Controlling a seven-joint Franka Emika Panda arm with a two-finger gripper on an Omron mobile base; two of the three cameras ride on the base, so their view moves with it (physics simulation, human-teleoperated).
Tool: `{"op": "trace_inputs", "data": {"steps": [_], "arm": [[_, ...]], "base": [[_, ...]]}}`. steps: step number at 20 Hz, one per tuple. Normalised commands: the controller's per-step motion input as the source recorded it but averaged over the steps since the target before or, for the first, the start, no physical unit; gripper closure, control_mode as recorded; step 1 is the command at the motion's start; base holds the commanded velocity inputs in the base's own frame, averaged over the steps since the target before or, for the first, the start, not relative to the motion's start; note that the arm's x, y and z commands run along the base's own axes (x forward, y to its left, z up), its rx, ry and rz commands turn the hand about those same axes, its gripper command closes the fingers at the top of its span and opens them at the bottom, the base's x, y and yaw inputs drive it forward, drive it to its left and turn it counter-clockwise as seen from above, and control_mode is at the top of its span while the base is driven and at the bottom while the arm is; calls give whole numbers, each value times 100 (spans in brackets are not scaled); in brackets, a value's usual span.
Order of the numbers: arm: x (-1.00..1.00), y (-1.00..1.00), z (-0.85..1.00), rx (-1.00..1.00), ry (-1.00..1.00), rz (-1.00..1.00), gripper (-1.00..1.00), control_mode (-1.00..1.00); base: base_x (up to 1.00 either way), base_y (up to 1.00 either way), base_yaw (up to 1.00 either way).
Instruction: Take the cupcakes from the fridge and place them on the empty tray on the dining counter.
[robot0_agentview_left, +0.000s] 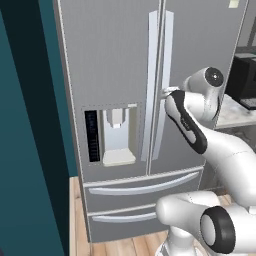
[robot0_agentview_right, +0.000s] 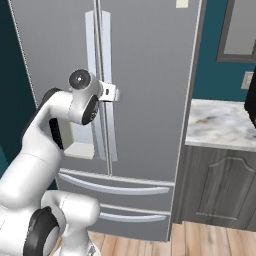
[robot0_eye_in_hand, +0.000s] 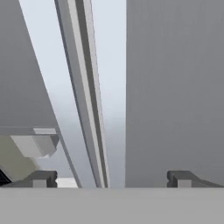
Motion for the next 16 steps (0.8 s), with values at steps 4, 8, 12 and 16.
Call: {"op": "trace_inputs", "data": {"steps": [4, 8, 12, 16], "arm": [[26, 0, 9, 3, -9, 0, -100, -100], [40, -3, 13, 6, 0, 0, -100, -100], [45, -2, 12, 8, 0, 0, -100, -100], [36, -2, 13, 8, 0, 0, -100, -100]], "base": [[0, 0, 0], [0, 0, 0], [0, 0, 0], [0, 0, 0]]}}
